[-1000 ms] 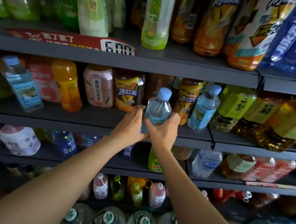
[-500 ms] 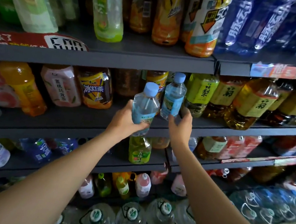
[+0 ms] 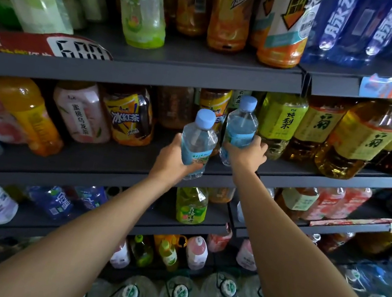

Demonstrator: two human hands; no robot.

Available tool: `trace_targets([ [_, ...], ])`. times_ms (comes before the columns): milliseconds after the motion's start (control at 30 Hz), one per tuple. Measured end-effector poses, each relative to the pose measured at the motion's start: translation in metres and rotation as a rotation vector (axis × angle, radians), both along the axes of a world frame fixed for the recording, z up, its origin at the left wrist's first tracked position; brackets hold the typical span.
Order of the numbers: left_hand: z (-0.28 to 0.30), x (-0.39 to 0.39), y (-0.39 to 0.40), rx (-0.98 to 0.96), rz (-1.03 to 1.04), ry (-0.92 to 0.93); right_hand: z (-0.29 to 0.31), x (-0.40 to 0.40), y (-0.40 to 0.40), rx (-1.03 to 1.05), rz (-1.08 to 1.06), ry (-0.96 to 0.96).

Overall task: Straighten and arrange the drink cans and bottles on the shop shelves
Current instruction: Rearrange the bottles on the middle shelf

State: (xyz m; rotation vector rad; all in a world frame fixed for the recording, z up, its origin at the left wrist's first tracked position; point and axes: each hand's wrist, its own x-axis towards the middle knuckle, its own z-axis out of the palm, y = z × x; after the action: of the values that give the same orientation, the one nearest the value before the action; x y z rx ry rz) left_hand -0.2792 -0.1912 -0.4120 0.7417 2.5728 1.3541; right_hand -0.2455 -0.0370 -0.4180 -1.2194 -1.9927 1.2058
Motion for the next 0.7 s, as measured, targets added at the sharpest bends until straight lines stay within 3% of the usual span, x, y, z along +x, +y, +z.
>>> trace_targets([
  [300, 0.024, 0.023, -0.024, -0.09, -0.032, 0.005, 0.003, 0.06, -0.039, -0.018, 0.055, 0.172],
  [700, 0.126, 0.059, -0.141, -0.076, -0.149, 0.014, 0.093, 0.106, -0.168, 0.082, 0.151, 0.303],
])
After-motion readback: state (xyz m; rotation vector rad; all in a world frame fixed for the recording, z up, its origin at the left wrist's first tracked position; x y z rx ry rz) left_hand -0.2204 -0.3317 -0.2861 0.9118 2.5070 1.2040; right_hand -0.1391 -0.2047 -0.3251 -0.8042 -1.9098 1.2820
